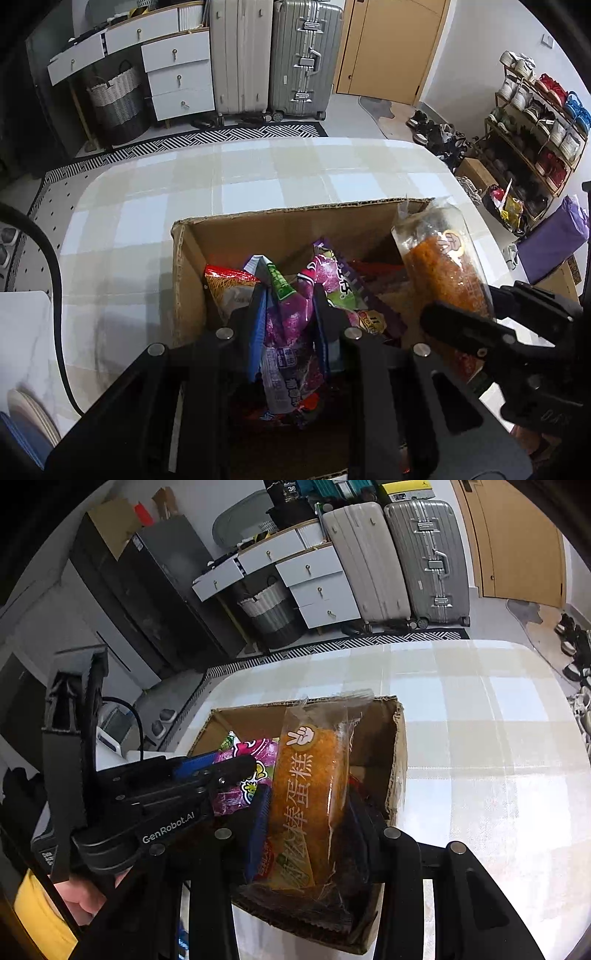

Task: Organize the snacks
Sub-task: 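Open both grippers to drop the packets into the box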

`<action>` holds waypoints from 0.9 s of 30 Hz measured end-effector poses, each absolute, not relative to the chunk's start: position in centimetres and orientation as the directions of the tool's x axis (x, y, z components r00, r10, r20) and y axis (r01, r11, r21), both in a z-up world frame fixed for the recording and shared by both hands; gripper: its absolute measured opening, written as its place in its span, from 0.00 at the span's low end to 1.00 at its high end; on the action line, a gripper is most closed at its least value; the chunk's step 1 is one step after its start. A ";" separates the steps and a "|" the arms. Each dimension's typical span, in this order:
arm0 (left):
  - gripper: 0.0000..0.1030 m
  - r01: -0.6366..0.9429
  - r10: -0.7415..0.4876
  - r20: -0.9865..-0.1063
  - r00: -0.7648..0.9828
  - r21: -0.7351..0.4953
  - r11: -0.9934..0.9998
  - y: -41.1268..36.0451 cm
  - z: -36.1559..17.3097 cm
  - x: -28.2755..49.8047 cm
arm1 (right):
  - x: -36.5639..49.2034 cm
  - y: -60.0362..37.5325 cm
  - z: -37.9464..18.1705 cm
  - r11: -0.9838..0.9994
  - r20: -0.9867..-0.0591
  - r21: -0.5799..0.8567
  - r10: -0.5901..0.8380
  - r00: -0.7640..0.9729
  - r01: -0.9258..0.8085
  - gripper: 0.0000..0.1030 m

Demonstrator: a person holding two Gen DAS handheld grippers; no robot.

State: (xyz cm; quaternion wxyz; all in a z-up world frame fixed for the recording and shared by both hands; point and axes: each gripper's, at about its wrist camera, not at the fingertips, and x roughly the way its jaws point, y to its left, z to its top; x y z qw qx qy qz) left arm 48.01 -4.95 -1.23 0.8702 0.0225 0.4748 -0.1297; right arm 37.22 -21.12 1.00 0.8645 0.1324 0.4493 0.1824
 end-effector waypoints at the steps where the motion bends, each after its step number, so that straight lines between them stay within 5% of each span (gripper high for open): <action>1: 0.20 0.247 -0.204 -0.834 0.513 -0.084 0.965 -4.9 -1.3 48.1 | 37.3 -21.0 0.9 0.901 -0.732 0.387 0.430 0.528 -0.197 0.39; 27: 0.30 0.250 -0.178 -0.806 0.564 -0.038 0.967 -3.8 0.8 46.5 | 38.7 -19.8 1.8 0.923 -0.813 0.295 0.378 0.444 -0.246 0.45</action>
